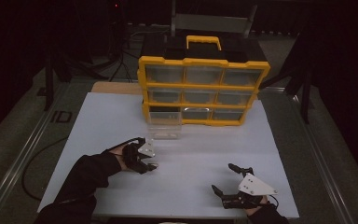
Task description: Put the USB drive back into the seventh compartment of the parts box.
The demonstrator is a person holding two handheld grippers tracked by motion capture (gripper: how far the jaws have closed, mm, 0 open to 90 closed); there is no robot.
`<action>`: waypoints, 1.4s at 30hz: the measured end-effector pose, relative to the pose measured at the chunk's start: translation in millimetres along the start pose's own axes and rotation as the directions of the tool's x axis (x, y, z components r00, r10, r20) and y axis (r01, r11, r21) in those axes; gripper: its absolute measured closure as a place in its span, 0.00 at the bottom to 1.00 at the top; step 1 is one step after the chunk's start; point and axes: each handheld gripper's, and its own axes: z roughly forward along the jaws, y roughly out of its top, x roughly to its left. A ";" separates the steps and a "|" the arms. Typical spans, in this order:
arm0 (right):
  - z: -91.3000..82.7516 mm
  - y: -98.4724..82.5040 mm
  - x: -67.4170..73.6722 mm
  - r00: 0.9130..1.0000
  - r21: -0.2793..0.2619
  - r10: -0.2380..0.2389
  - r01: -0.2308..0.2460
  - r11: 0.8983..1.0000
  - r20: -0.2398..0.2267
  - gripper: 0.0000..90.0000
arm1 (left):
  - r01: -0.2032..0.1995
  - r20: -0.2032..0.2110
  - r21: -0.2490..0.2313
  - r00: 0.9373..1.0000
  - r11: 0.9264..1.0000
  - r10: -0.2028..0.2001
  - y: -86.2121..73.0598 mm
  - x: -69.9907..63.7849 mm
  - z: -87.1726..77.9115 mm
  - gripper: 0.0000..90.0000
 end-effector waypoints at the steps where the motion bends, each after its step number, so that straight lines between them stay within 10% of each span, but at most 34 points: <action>1: 0.0 -0.1 -0.3 1.000 -0.001 -0.003 0.003 1.000 -0.002 0.10 | 0.005 0.007 0.001 1.000 1.000 -0.005 -0.2 0.8 0.8 0.65; 42: -0.1 0.0 -0.5 1.000 0.001 -0.008 0.008 1.000 -0.002 0.10 | 0.041 0.060 0.014 0.997 0.999 -0.042 5.4 -0.3 7.7 0.88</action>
